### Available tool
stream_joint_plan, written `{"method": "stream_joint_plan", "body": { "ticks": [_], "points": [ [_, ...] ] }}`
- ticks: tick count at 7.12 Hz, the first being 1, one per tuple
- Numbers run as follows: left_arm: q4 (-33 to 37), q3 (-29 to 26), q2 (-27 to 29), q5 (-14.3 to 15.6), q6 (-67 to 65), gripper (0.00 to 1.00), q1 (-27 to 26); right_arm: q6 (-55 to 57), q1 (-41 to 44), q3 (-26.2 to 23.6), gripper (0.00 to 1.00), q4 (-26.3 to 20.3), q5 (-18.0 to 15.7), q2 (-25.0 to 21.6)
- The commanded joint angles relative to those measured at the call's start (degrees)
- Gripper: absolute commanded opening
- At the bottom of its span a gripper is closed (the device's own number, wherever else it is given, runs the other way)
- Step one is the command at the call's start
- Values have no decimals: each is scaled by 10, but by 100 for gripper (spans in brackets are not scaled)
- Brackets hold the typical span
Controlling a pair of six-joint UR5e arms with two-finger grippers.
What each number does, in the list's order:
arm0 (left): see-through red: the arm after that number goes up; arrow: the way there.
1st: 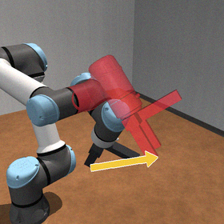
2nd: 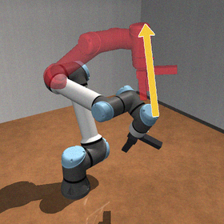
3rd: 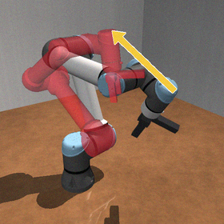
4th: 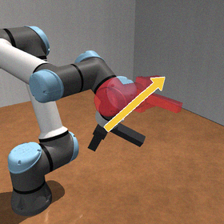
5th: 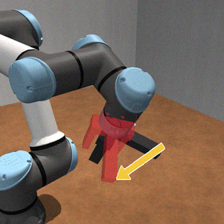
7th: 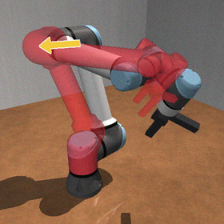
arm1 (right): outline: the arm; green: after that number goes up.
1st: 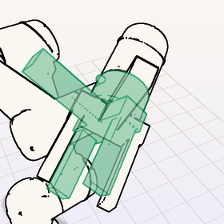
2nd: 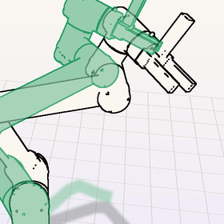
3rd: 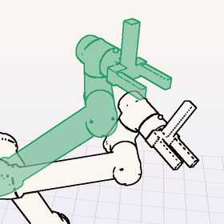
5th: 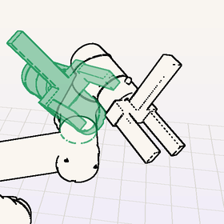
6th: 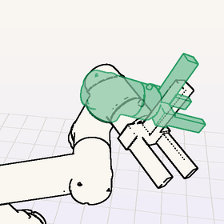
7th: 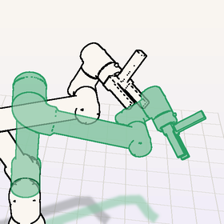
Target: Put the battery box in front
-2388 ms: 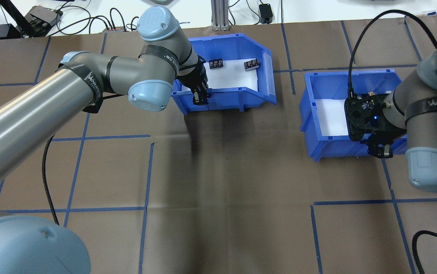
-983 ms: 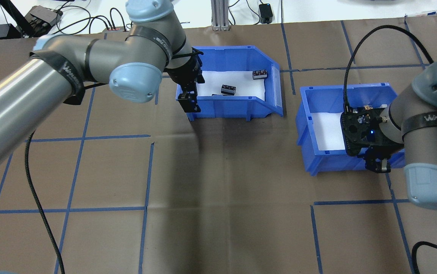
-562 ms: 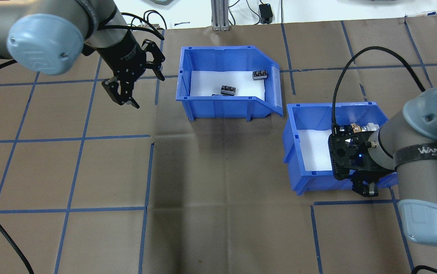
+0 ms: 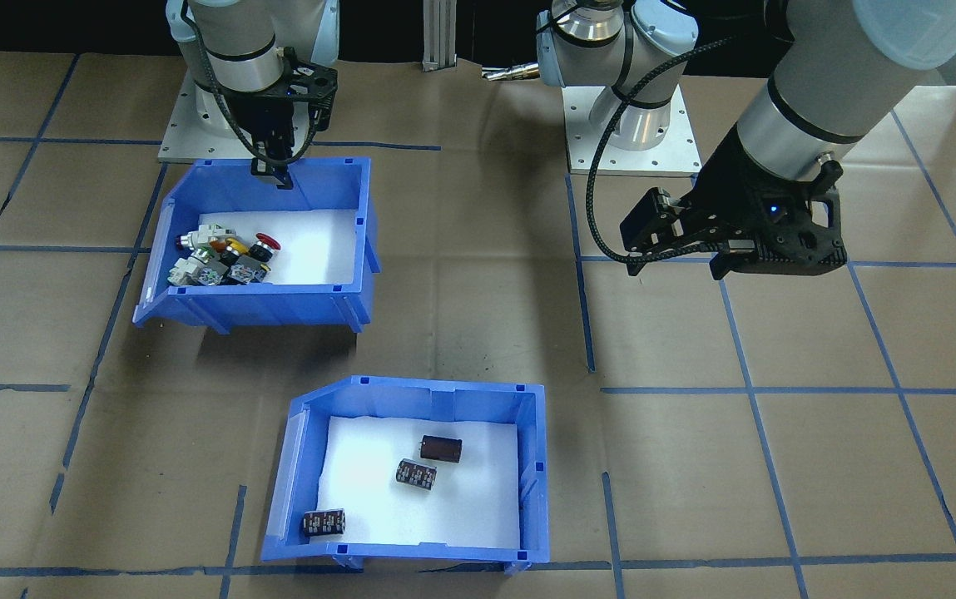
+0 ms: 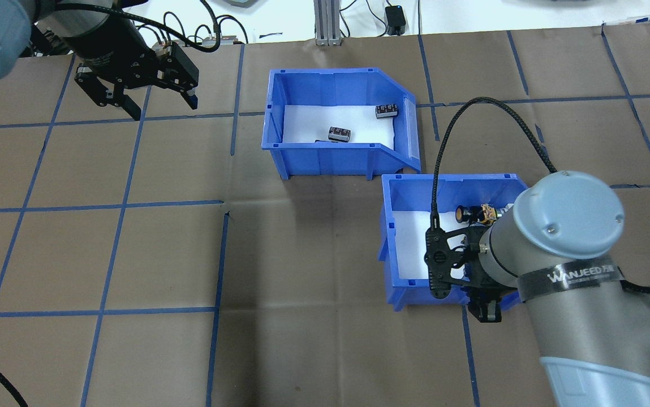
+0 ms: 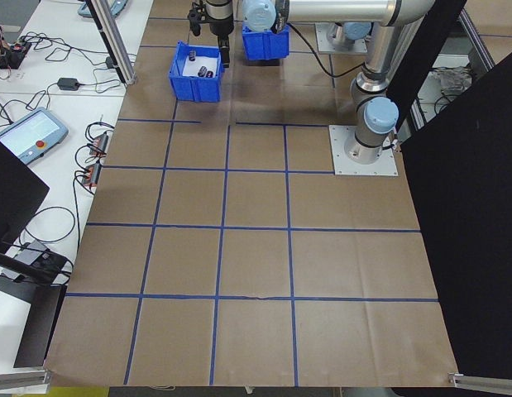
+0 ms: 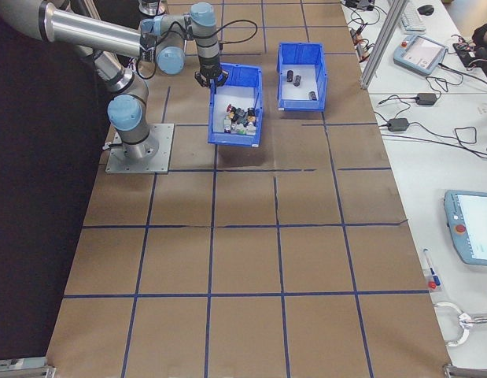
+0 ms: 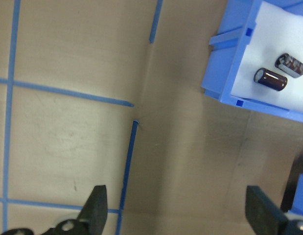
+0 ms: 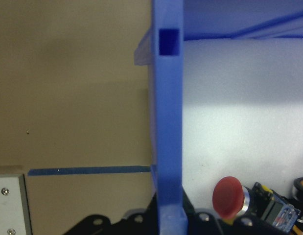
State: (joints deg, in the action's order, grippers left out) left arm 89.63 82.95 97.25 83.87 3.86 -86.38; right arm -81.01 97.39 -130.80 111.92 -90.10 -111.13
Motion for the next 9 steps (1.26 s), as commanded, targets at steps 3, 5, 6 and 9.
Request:
{"method": "stream_joint_plan", "body": {
  "ticks": [3, 5, 6, 9],
  "points": [
    [-38, 19, -6, 65, 49, 100, 2, 87, 103, 4, 0, 45, 0, 25],
    [-37, 31, -26, 64, 47, 100, -2, 145, 172, 26, 0, 72, -16, 75],
    [-37, 52, -50, 63, 46, 100, -3, 173, 201, 48, 0, 76, -28, 108],
    [-66, 116, -101, 55, -12, 100, -3, 245, 277, 94, 0, 94, -66, 193]
  ]
}}
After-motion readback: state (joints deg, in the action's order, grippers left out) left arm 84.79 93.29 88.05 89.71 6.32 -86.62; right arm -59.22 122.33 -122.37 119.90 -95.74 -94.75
